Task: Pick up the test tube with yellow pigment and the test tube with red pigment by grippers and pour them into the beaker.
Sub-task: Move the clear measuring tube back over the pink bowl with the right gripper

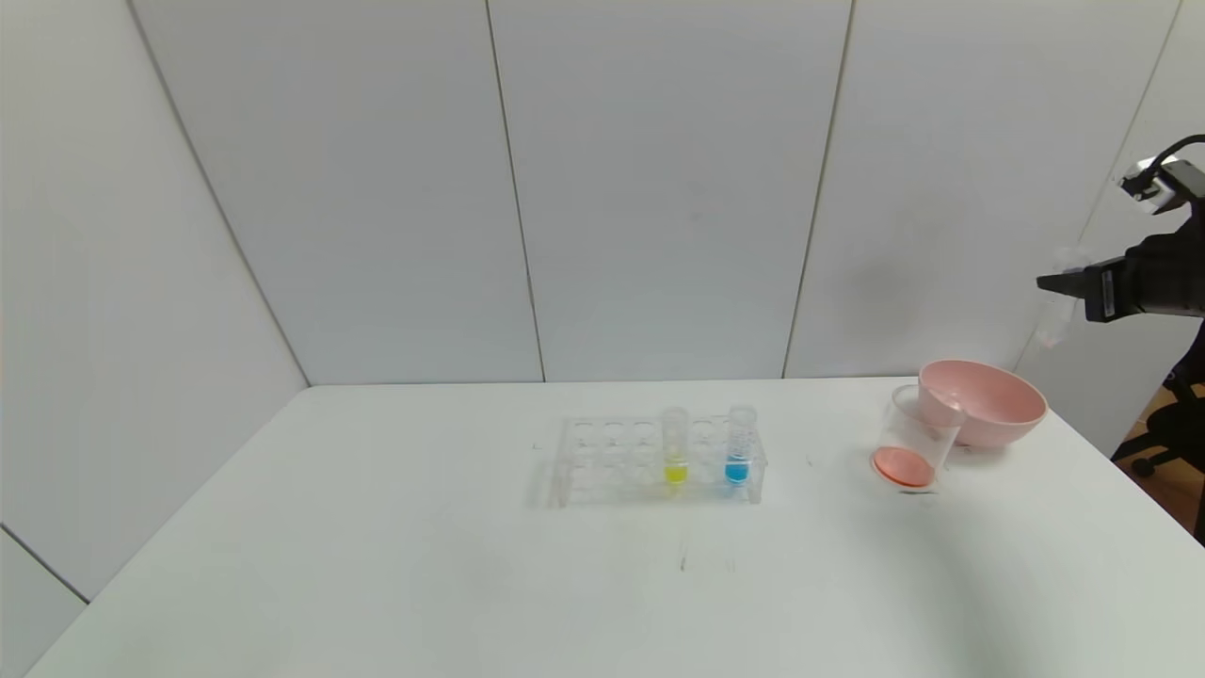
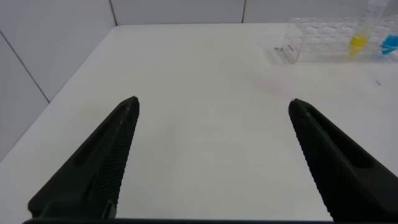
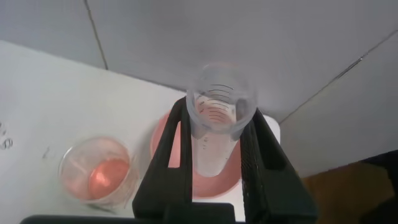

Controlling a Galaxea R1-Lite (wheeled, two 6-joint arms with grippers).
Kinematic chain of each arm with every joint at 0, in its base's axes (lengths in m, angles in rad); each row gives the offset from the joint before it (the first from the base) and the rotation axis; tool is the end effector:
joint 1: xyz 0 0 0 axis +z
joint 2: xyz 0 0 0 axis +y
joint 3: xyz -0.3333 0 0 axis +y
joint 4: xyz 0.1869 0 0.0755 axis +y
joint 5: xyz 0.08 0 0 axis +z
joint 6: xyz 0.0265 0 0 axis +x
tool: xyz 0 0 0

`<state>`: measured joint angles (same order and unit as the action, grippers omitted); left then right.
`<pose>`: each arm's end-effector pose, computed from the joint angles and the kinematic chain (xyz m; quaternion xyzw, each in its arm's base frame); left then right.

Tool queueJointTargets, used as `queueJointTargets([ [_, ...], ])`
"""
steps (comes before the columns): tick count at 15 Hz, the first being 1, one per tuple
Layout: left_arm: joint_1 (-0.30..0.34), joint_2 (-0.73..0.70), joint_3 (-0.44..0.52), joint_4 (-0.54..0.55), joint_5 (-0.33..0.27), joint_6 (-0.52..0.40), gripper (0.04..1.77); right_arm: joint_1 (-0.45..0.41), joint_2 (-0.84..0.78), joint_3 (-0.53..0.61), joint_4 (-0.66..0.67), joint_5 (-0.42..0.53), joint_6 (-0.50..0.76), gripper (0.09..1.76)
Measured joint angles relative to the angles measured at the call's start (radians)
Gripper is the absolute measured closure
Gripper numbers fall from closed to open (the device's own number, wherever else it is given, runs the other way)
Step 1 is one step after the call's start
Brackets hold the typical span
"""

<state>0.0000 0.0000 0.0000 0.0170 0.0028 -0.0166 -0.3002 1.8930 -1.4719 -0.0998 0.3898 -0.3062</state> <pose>-0.0399 0.0001 0.0737 -0.0083 0.0085 0.0015 0.9999 0.3910 -0.1105 0.2756 -0.0969 0.1420 0.0666 0.9828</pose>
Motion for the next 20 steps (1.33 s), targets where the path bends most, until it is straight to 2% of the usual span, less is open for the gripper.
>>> queueJointTargets([
  [2,0.000,0.000,0.000,0.000,0.000,0.000,0.09,-0.015,-0.001,0.114,-0.204,0.003,0.100,1.34],
  [5,0.000,0.000,0.000,0.000,0.000,0.000,0.09,-0.026,0.029,0.249,-0.420,0.002,0.204,1.34],
  [8,0.000,0.000,0.000,0.000,0.000,0.000,0.09,-0.029,0.086,0.330,-0.555,0.000,0.260,1.34],
  [14,0.000,0.000,0.000,0.000,0.000,0.000,0.09,-0.039,0.221,0.338,-0.643,-0.005,0.260,1.34],
  [20,0.000,0.000,0.000,0.000,0.000,0.000,0.09,-0.037,0.259,0.324,-0.648,-0.004,0.257,1.34],
])
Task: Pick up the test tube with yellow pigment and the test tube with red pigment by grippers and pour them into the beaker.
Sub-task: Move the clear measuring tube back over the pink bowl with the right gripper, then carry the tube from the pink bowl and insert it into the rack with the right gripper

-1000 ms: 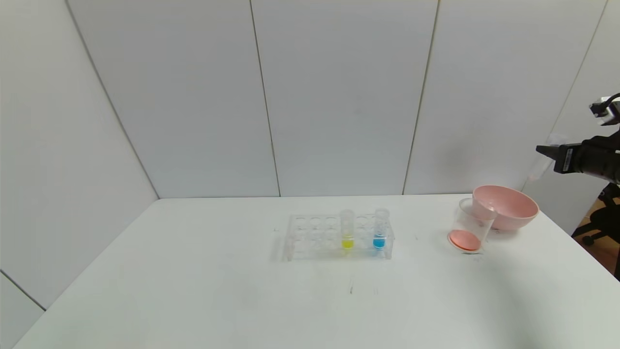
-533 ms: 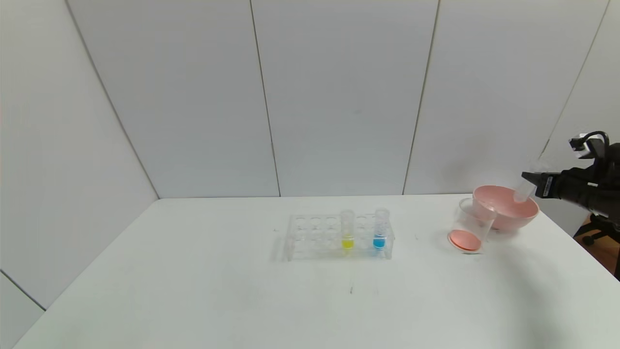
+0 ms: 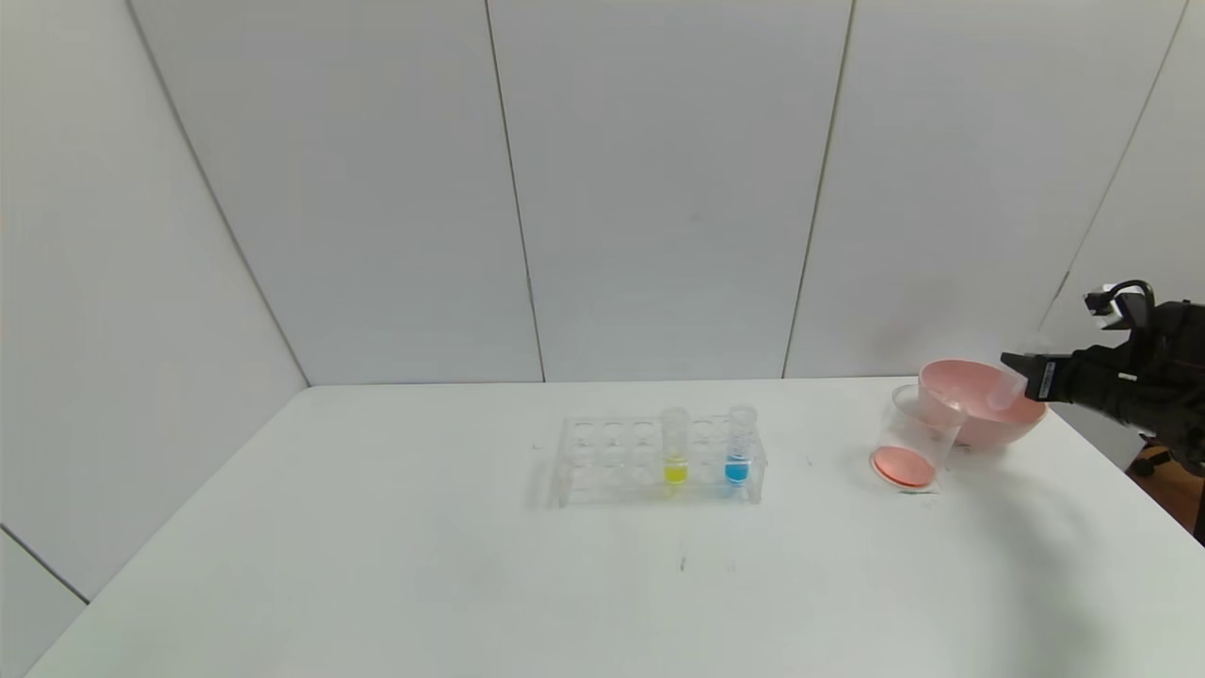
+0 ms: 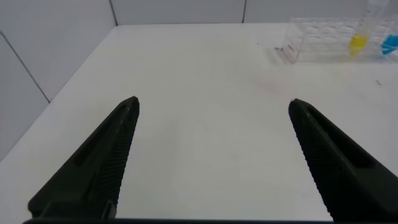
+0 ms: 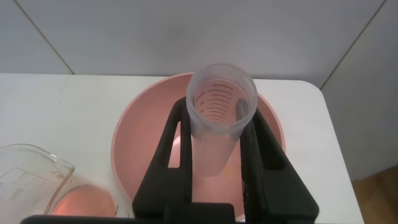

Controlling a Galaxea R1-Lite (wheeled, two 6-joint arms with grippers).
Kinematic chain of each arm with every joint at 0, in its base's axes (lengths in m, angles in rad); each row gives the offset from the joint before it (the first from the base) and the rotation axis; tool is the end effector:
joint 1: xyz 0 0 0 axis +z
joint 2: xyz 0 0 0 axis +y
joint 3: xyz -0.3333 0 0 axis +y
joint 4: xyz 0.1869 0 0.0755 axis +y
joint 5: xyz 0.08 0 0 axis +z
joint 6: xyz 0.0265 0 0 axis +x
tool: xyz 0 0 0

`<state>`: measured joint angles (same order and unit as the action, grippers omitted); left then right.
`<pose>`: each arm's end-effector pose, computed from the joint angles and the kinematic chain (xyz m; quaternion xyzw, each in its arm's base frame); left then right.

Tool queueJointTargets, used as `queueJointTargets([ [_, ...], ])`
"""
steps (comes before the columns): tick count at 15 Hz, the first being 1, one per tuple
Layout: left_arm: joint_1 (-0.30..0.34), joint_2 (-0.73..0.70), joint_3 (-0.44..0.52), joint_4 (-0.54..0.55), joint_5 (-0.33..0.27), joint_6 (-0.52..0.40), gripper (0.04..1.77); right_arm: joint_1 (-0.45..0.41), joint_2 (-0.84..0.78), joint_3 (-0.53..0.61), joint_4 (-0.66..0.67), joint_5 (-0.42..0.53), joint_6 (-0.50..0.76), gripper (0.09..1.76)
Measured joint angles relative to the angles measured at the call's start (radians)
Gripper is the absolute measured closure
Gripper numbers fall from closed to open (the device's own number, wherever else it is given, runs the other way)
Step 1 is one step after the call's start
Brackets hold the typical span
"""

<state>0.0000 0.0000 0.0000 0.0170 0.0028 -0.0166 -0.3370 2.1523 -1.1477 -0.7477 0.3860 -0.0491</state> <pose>-0.0399 0.0001 0.0737 -0.0083 0.0085 0.0015 0.9999 0.4263 -0.1388 0.1347 0.0210 0.1192 0.0272 0.9923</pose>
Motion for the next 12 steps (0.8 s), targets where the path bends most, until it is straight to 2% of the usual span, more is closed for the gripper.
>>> queueJointTargets([
  [6,0.000,0.000,0.000,0.000,0.000,0.000,0.09,0.002,0.001,0.000,-0.002,0.003,0.000,0.73],
  [9,0.000,0.000,0.000,0.000,0.000,0.000,0.09,-0.001,0.002,0.003,-0.023,0.003,0.000,0.54],
  [12,0.000,0.000,0.000,0.000,0.000,0.000,0.09,0.002,-0.004,0.009,-0.044,0.005,-0.001,0.42],
])
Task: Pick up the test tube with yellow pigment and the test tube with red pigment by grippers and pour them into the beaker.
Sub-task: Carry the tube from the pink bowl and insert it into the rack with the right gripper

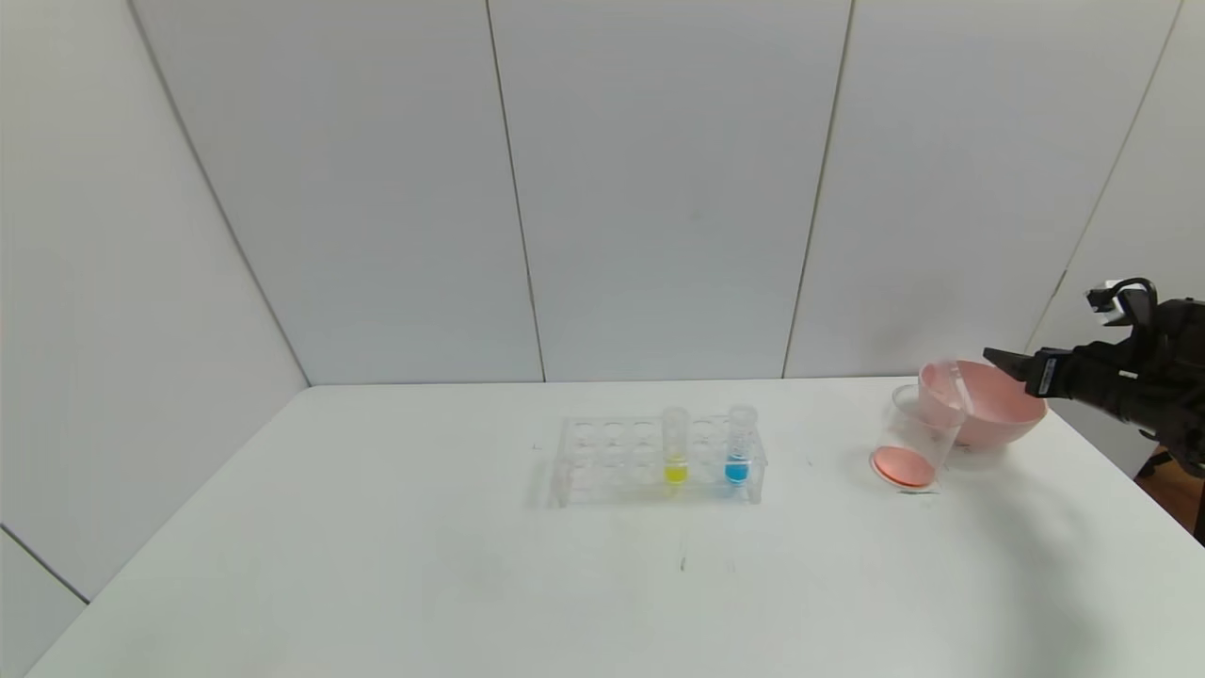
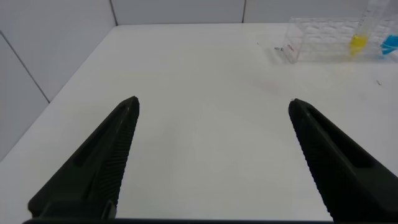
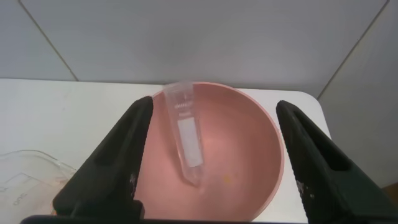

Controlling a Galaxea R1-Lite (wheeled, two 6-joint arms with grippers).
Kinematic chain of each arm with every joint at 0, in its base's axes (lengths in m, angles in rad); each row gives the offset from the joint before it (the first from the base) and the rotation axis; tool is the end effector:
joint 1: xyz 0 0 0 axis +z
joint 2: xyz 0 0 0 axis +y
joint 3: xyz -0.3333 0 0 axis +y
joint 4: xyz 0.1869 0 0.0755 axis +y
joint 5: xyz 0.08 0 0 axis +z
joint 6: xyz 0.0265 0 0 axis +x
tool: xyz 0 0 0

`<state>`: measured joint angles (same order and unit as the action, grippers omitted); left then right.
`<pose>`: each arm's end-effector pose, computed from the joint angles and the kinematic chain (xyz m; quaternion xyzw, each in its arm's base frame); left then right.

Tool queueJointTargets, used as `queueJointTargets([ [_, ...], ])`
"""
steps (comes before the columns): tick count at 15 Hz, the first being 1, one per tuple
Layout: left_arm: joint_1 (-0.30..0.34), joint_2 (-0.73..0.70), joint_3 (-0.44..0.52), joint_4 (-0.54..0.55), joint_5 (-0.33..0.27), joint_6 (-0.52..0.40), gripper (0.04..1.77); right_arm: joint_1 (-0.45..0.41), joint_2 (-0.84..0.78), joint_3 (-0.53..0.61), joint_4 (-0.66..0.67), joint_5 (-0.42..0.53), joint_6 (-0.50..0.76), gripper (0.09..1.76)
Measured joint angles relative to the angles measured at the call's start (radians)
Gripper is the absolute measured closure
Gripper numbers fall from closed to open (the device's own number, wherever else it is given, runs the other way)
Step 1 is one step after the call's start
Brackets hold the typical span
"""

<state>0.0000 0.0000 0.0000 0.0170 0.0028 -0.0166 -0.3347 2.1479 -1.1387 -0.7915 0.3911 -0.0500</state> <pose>-0.0399 0.0001 0.0737 -0.0083 0.0085 0.0015 0.9999 0.4258 -0.1374 0.1388 0.0137 0.1008 0.0306 0.9943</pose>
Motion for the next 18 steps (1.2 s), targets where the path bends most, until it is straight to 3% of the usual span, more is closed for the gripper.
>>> queueJointTargets([
  [5,0.000,0.000,0.000,0.000,0.000,0.000,0.09,0.041,-0.105,0.056,0.024,-0.001,0.007,0.29],
  [8,0.000,0.000,0.000,0.000,0.000,0.000,0.09,0.111,-0.229,0.163,0.048,-0.019,0.008,0.24],
  [13,0.000,0.000,0.000,0.000,0.000,0.000,0.09,0.338,-0.408,0.342,0.057,-0.365,0.047,0.19],
  [18,0.000,0.000,0.000,0.000,0.000,0.000,0.09,0.595,-0.502,0.454,0.057,-0.611,0.092,0.17],
])
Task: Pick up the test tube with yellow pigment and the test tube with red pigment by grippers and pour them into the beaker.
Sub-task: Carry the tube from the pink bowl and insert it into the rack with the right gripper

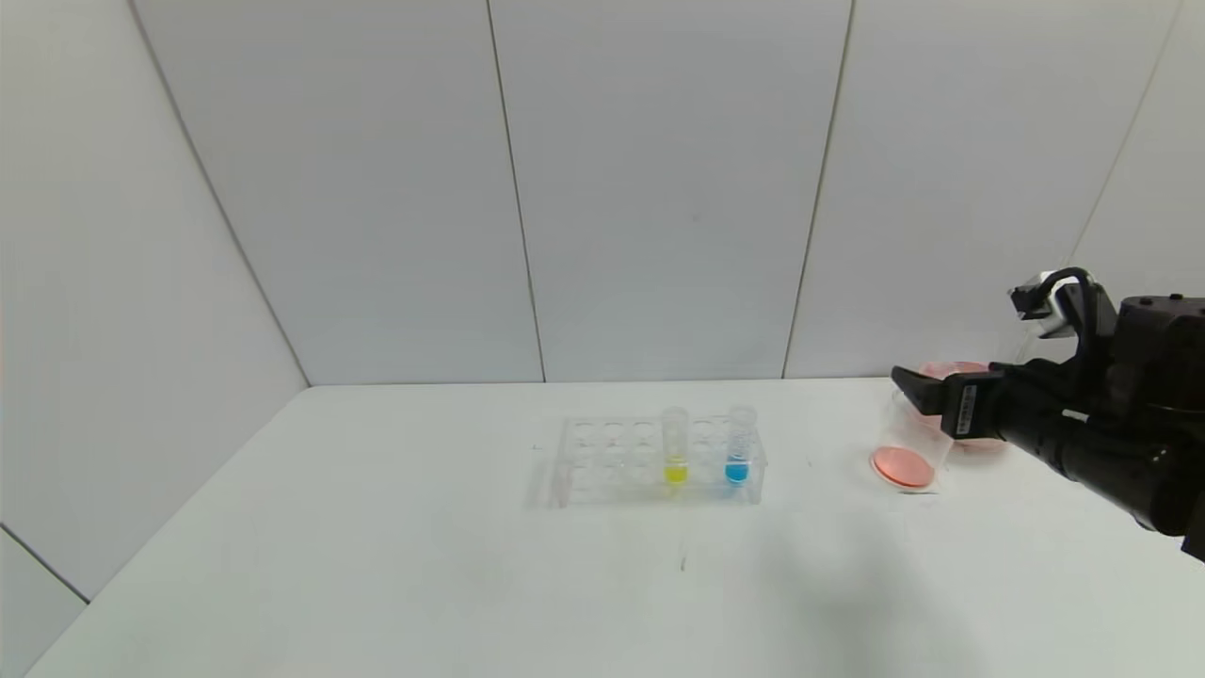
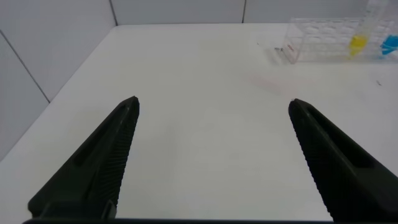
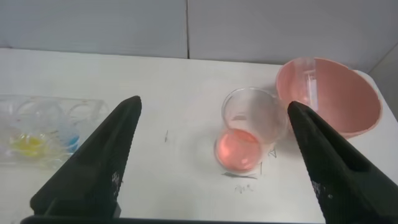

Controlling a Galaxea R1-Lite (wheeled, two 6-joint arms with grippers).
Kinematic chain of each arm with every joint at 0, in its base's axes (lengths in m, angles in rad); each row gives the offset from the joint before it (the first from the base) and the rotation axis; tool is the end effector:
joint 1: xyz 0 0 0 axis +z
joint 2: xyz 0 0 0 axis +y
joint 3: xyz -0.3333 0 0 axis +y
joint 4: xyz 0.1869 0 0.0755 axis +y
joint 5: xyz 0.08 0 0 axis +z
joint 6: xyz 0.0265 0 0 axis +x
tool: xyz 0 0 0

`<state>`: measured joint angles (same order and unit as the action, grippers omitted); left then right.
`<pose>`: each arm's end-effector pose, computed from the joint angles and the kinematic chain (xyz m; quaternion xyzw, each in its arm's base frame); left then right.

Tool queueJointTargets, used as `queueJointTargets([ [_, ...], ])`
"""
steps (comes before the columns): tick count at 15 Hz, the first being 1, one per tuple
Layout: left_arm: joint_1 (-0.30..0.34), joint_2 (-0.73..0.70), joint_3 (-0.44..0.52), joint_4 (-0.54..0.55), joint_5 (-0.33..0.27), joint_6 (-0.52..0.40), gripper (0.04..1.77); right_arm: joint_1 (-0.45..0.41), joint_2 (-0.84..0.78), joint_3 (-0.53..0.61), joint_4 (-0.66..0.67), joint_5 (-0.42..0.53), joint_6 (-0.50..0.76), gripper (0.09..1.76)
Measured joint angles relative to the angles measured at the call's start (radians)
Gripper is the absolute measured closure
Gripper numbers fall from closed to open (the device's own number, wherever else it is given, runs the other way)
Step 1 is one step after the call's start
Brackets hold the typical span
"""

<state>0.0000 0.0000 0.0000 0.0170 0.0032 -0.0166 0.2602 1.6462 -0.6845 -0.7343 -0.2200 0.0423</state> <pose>-0.0399 0.0001 0.0737 -0.0083 0.0085 0.0017 0.9999 0.2886 0.0708 0.1984 -0.0060 0.1106 0.0176 0.9937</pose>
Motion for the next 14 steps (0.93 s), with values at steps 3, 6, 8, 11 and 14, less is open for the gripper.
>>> queueJointTargets([
  [3,0.000,0.000,0.000,0.000,0.000,0.000,0.09,0.206,-0.024,0.029,0.010,-0.180,0.048,0.16],
  [6,0.000,0.000,0.000,0.000,0.000,0.000,0.09,0.407,-0.016,0.033,0.023,-0.308,0.107,0.15],
  [8,0.000,0.000,0.000,0.000,0.000,0.000,0.09,0.512,0.019,0.016,0.024,-0.411,0.141,0.15],
  [11,0.000,0.000,0.000,0.000,0.000,0.000,0.09,0.618,0.101,-0.034,0.024,-0.490,0.194,0.15],
  [14,0.000,0.000,0.000,0.000,0.000,0.000,0.09,0.671,0.187,-0.093,0.024,-0.527,0.210,0.15],
])
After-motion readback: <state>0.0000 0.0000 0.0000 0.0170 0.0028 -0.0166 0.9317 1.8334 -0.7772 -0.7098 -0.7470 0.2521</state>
